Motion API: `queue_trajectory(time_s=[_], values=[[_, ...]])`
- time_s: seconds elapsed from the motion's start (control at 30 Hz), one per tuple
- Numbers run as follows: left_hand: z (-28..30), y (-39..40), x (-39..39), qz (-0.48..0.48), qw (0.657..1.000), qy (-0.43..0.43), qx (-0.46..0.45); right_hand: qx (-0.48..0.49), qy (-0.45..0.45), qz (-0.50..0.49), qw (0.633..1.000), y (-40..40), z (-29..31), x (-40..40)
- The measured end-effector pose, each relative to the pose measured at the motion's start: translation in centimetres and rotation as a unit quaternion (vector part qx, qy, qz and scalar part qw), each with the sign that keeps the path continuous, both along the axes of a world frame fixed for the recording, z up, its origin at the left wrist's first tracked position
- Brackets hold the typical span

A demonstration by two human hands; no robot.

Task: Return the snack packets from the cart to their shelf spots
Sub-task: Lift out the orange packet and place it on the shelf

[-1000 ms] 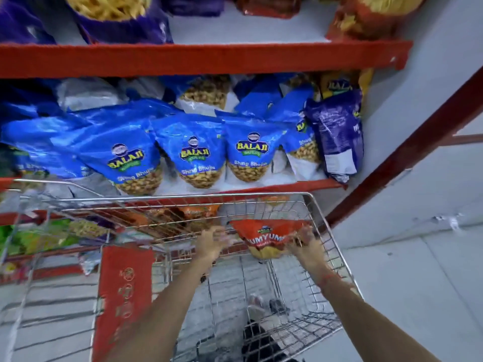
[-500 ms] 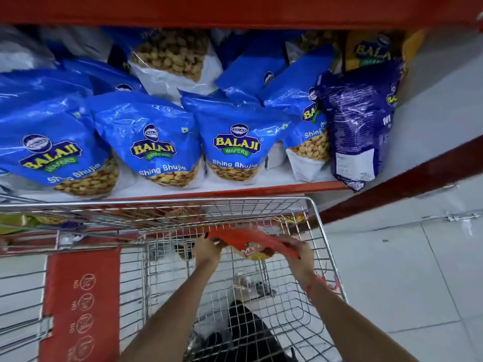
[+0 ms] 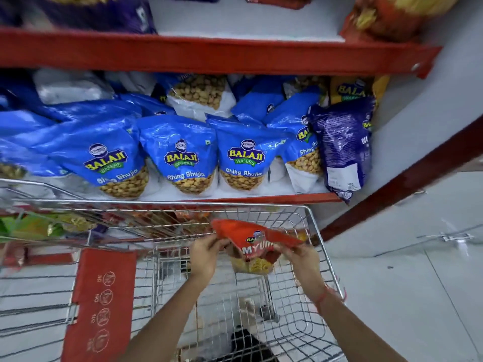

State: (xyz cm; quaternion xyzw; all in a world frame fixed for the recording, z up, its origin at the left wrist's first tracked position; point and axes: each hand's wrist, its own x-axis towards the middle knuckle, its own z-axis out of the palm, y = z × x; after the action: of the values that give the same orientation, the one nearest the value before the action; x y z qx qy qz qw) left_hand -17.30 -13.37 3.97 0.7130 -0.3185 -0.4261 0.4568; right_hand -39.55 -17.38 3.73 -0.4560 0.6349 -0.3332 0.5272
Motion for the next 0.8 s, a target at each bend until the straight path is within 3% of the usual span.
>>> queue_trajectory(time_s=[0.13,0.57,0.8], values=[[4.6,0.6,0.3,0.039,0.994,0.072,-0.079,-0.067,-0.037,-0.007,0.997,0.3,3.6,0.7],[23.4,-3.5,5.3,0.019,0.953,0.001,-0.303,-0.265,-0.170,0.058,0.947,-5.5,23.1,5.1],[35.5,-8.2,6.3,0.016,0.903,-0.017,-0.430,-0.375,-0.204,0.062,0.902,-10.2,35.5,6.5]])
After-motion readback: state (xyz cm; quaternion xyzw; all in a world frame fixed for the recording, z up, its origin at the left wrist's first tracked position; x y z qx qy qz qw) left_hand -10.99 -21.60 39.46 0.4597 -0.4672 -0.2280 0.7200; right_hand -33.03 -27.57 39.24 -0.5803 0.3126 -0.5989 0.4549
